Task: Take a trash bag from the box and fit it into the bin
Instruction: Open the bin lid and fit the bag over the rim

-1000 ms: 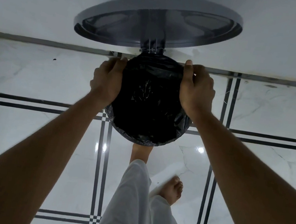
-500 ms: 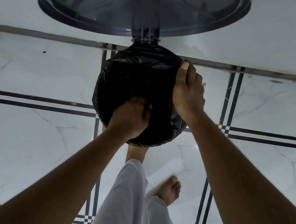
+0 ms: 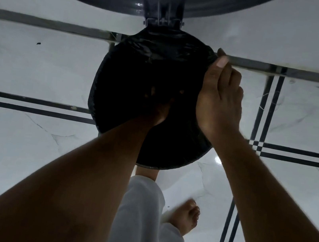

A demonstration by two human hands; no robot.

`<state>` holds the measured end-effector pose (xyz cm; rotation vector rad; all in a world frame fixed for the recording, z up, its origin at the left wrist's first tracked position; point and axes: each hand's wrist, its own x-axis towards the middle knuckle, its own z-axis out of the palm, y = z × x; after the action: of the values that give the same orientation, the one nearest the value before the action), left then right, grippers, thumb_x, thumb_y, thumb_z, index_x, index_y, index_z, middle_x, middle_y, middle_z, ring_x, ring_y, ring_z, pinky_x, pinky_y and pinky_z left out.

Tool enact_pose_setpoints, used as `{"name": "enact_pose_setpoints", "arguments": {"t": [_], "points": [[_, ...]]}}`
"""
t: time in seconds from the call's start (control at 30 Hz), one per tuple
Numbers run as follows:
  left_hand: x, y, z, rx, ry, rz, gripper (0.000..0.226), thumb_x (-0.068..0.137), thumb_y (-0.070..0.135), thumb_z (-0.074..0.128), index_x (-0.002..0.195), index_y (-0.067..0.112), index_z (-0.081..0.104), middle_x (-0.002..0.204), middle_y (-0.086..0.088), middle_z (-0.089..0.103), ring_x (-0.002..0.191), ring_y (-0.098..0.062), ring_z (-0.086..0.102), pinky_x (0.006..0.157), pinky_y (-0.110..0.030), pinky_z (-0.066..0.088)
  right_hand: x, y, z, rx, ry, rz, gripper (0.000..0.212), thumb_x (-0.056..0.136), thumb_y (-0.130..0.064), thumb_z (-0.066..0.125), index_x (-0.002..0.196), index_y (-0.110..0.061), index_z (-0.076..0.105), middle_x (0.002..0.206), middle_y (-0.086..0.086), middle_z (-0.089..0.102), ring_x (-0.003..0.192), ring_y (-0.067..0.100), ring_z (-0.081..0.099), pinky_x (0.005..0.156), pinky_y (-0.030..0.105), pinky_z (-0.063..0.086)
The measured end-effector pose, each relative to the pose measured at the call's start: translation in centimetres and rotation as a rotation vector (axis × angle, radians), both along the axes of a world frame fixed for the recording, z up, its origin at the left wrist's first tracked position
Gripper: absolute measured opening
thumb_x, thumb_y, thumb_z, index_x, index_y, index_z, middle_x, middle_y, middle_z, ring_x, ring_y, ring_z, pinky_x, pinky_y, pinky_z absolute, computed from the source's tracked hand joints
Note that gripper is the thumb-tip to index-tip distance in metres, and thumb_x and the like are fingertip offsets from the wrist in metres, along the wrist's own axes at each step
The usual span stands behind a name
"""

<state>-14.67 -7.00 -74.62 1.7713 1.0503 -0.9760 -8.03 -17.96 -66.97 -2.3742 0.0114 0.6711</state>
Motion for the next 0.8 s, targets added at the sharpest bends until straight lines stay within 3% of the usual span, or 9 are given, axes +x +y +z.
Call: {"name": "enact_pose_setpoints", "arguments": {"t": [0.2, 0.33, 0.37, 0.47, 0.57, 0.6, 0.7, 0.73, 0.8], "points": [[0.7, 0.1, 1.2, -0.115, 0.035, 0.128, 0.088, 0.112, 0.055, 0.047, 0.173, 0.018, -0.005, 0.183, -0.013, -0.001, 0.167, -0.037, 0.008, 0.13, -0.048, 0.019, -0.2, 0.5, 0.3, -0.05, -0.015, 0.009, 0.061, 0.119, -0.056, 0.011, 0.176, -0.039, 0.025, 0.173, 0.0, 0.038, 0.156, 0.027, 0.039, 0.112, 0.042, 0.028], [-0.3, 0.1, 4.1, -0.003, 0.017, -0.221, 0.047, 0.116, 0.028, 0.044, 0.159, 0.008, 0.049, 0.163, -0.022, 0.05, 0.148, -0.039, 0.049, 0.119, -0.041, 0.039, -0.3, -0.1, 1.6, 0.045, 0.009, -0.031, 0.065, 0.115, -0.066, 0.024, 0.167, -0.029, 0.036, 0.168, -0.002, 0.043, 0.154, 0.024, 0.042, 0.127, 0.053, 0.033], [-0.8, 0.1, 4.9, 0.042, -0.033, -0.289, 0.043, 0.114, 0.026, 0.047, 0.152, 0.009, 0.058, 0.154, -0.023, 0.059, 0.142, -0.039, 0.056, 0.114, -0.04, 0.044, -0.2, -0.3, 1.6, 0.085, 0.016, -0.068, 0.066, 0.113, -0.067, 0.029, 0.162, -0.025, 0.04, 0.162, -0.001, 0.046, 0.15, 0.023, 0.047, 0.127, 0.055, 0.037], [-3.0, 0.5, 8.9, 0.147, -0.372, -0.114, 0.036, 0.103, 0.025, 0.049, 0.126, 0.013, 0.073, 0.125, -0.016, 0.075, 0.118, -0.035, 0.07, 0.102, -0.037, 0.054, 0.5, -0.6, 2.3, 0.228, 0.093, -0.191, 0.046, 0.11, -0.066, 0.039, 0.139, -0.031, 0.047, 0.152, 0.007, 0.045, 0.148, 0.027, 0.05, 0.126, 0.055, 0.041], [-5.2, 0.7, 12.4, 0.494, -0.689, -0.048, 0.03, 0.103, 0.021, 0.053, 0.128, 0.012, 0.068, 0.13, -0.01, 0.068, 0.12, -0.031, 0.062, 0.104, -0.046, 0.05, 0.9, -0.9, 3.4, 0.22, 0.019, -0.231, 0.022, 0.116, -0.053, 0.046, 0.105, -0.035, 0.05, 0.149, 0.003, 0.035, 0.155, 0.032, 0.042, 0.13, 0.057, 0.034], [-5.7, 1.1, 13.0, 0.598, -0.683, -0.043, 0.035, 0.105, 0.025, 0.054, 0.136, 0.012, 0.063, 0.14, -0.011, 0.063, 0.129, -0.032, 0.058, 0.109, -0.048, 0.047, 0.7, -1.0, 3.9, 0.137, -0.052, -0.222, 0.021, 0.116, -0.051, 0.048, 0.113, -0.033, 0.056, 0.148, 0.001, 0.035, 0.153, 0.031, 0.041, 0.128, 0.055, 0.035], [-6.7, 2.6, 13.0, 0.644, -0.49, 0.069, 0.065, 0.11, 0.049, 0.048, 0.163, 0.013, 0.036, 0.17, -0.013, 0.037, 0.158, -0.033, 0.033, 0.129, -0.055, 0.023, 0.2, -1.0, 4.8, -0.135, -0.24, -0.133, 0.06, 0.112, -0.059, 0.041, 0.149, -0.014, 0.056, 0.155, 0.017, 0.047, 0.146, 0.038, 0.044, 0.121, 0.057, 0.038], [-6.8, 3.0, 12.8, 0.588, -0.432, 0.142, 0.073, 0.109, 0.058, 0.044, 0.166, 0.014, 0.03, 0.173, -0.012, 0.033, 0.161, -0.033, 0.028, 0.131, -0.056, 0.016, 0.0, -0.9, 4.8, -0.2, -0.204, -0.043, 0.064, 0.113, -0.06, 0.035, 0.155, -0.015, 0.052, 0.159, 0.02, 0.046, 0.148, 0.04, 0.043, 0.122, 0.061, 0.036], [-6.2, 4.2, 12.3, 0.414, -0.385, 0.357, 0.081, 0.103, 0.071, 0.034, 0.165, 0.019, 0.034, 0.167, -0.01, 0.044, 0.156, -0.034, 0.039, 0.13, -0.06, 0.026, -0.2, -0.6, 4.6, -0.211, -0.034, 0.117, 0.064, 0.115, -0.06, 0.021, 0.166, -0.027, 0.043, 0.169, 0.018, 0.04, 0.156, 0.042, 0.034, 0.126, 0.069, 0.027]]}}
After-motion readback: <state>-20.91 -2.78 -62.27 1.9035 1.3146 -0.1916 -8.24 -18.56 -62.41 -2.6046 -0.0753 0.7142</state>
